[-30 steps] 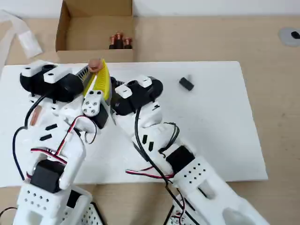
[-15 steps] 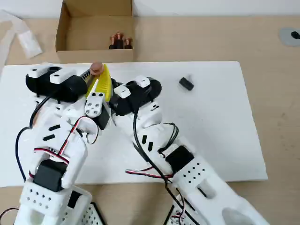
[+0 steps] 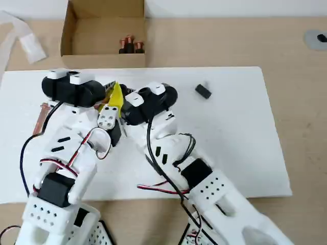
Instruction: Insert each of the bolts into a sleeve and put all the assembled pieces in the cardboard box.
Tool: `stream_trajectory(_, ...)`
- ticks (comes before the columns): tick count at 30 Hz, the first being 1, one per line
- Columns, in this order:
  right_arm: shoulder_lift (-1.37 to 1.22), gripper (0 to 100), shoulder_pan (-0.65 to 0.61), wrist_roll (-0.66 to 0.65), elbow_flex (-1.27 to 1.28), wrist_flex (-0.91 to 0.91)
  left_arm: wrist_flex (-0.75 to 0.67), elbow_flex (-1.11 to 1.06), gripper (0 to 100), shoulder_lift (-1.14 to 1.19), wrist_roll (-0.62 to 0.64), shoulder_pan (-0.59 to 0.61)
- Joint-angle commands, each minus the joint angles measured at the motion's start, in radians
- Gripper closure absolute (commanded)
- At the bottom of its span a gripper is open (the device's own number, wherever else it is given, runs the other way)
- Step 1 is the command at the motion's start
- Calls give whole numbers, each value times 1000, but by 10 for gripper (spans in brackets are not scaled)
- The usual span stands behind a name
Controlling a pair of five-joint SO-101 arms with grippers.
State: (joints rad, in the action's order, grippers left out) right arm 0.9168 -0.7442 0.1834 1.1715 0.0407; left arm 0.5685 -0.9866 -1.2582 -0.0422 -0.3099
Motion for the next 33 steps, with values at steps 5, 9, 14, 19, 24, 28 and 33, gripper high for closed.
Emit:
stream_trajectory(5,22,989,1,11,-24,-29,3,112,995,-4,-2,-20)
stream_trajectory(9,22,989,1,11,-24,-29,3,160,996,-4,-2,2)
stream_trajectory(14,22,989,1,11,-24,-28,5,226,996,35,-2,61)
stream_trajectory(19,22,989,1,11,-25,-28,81,361,996,148,-2,124)
stream_trajectory(24,22,989,1,11,-25,-28,249,540,996,295,-3,144)
stream_trajectory(28,22,989,-1,11,-24,-28,256,632,996,395,-2,196)
stream_trajectory(33,22,989,-1,11,-25,-29,215,720,997,527,29,203)
